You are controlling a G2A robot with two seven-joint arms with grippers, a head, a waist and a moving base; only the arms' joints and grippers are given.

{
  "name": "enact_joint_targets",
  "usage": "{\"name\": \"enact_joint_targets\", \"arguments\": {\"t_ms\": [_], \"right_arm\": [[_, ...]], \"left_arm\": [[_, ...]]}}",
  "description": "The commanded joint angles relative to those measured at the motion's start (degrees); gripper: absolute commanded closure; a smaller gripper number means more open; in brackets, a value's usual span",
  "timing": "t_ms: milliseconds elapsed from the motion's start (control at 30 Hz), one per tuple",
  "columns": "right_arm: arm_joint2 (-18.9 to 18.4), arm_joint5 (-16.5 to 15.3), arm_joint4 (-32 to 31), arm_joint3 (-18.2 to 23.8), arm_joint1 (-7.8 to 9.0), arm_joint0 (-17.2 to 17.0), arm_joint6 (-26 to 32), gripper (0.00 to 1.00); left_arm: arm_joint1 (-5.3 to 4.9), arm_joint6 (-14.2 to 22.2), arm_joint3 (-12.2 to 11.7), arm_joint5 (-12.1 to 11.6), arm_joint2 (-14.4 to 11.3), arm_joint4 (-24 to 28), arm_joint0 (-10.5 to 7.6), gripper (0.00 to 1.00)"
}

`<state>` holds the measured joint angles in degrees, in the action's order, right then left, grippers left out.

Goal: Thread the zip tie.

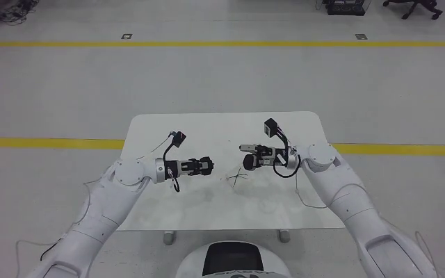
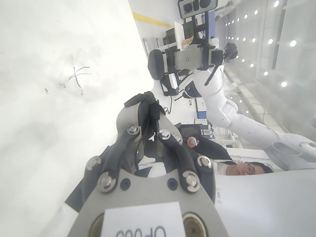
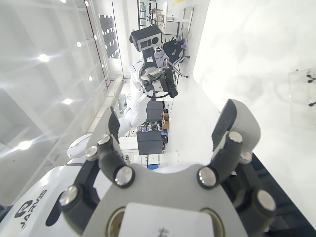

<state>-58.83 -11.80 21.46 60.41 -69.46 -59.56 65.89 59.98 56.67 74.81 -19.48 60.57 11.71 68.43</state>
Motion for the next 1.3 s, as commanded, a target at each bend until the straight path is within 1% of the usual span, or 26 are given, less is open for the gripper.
{"name": "enact_joint_targets", "arguments": {"t_ms": [0, 133, 200, 233, 300, 333, 400, 433, 467, 533, 600, 667, 767, 900, 967, 1000, 1267], "right_arm": [[0.0, 0.0, 0.0, 0.0, 0.0, 0.0, 0.0, 0.0], [0.0, 0.0, 0.0, 0.0, 0.0, 0.0, 0.0, 0.0], [0.56, 0.79, -3.17, 0.91, 0.14, 0.04, -1.15, 0.0], [0.65, 0.86, -4.18, 1.52, 0.24, 0.14, -0.94, 0.0], [1.0, 0.67, -9.48, 1.42, 0.73, 1.1, 0.13, 0.0], [1.13, 0.57, -10.73, 1.44, 0.82, 1.38, 0.07, 0.0], [1.93, -0.31, -14.55, 0.72, 1.02, 2.46, 1.31, 0.0], [2.09, -1.22, -15.18, 0.31, 1.03, 2.81, 1.29, 0.0], [2.62, -2.48, -17.51, -0.52, 1.11, 3.47, 1.67, 0.0], [3.38, -5.09, -19.14, -1.52, 1.06, 4.44, 2.5, 0.0], [4.41, -7.59, -22.95, -2.96, 1.03, 5.93, 2.15, 0.0], [5.28, -7.68, -24.31, -3.73, 0.83, 6.98, 1.99, 0.0], [6.97, -7.68, -28.1, -3.23, 0.61, 8.71, 1.24, 0.0], [9.59, -7.68, -33.92, -1.11, 0.39, 10.43, -0.77, 0.0], [10.99, -7.68, -35.55, -0.06, 0.27, 11.06, -1.39, 0.0], [11.45, -7.68, -36.03, -0.63, 0.22, 11.34, -1.82, 0.0], [11.45, -7.68, -36.03, -0.63, 0.22, 11.34, -1.82, 0.0]], "left_arm": [[0.0, 0.0, 0.0, 0.0, 0.0, 0.0, 0.0, 1.0], [0.0, 0.0, 0.0, 0.0, 0.0, 0.0, 0.0, 1.0], [0.0, 0.0, 0.0, 0.0, 0.0, 0.0, 0.0, 1.0], [0.0, 0.0, 0.0, 0.0, 0.0, 0.0, 0.0, 1.0], [0.0, 0.0, 0.0, 0.0, 0.0, 0.0, 0.0, 1.0], [0.0, 0.0, 0.0, 0.0, 0.0, 0.0, 0.0, 1.0], [0.0, 0.0, 0.0, 0.0, 0.0, 0.0, 0.0, 1.0], [0.0, 0.0, 0.0, 0.0, 0.0, 0.0, 0.0, 1.0], [0.0, 0.0, 0.0, 0.0, 0.0, 0.0, 0.0, 1.0], [0.0, 0.0, 0.0, 0.0, 0.0, 0.0, 0.0, 1.0], [0.0, 0.0, 0.0, 0.0, 0.0, 0.0, 0.0, 1.0], [0.0, 0.0, 0.0, 0.0, 0.0, 0.0, 0.0, 1.0], [0.0, 0.0, 0.0, 0.0, 0.0, 0.0, 0.0, 1.0], [0.0, 0.0, 0.0, 0.0, 0.0, 0.0, 0.0, 1.0], [0.0, 0.0, 0.0, 0.0, 0.0, 0.0, 0.0, 1.0], [0.0, 0.0, 0.0, 0.0, 0.0, 0.0, 0.0, 1.0], [0.0, 0.0, 0.0, 0.0, 0.0, 0.0, 0.0, 1.0]]}}
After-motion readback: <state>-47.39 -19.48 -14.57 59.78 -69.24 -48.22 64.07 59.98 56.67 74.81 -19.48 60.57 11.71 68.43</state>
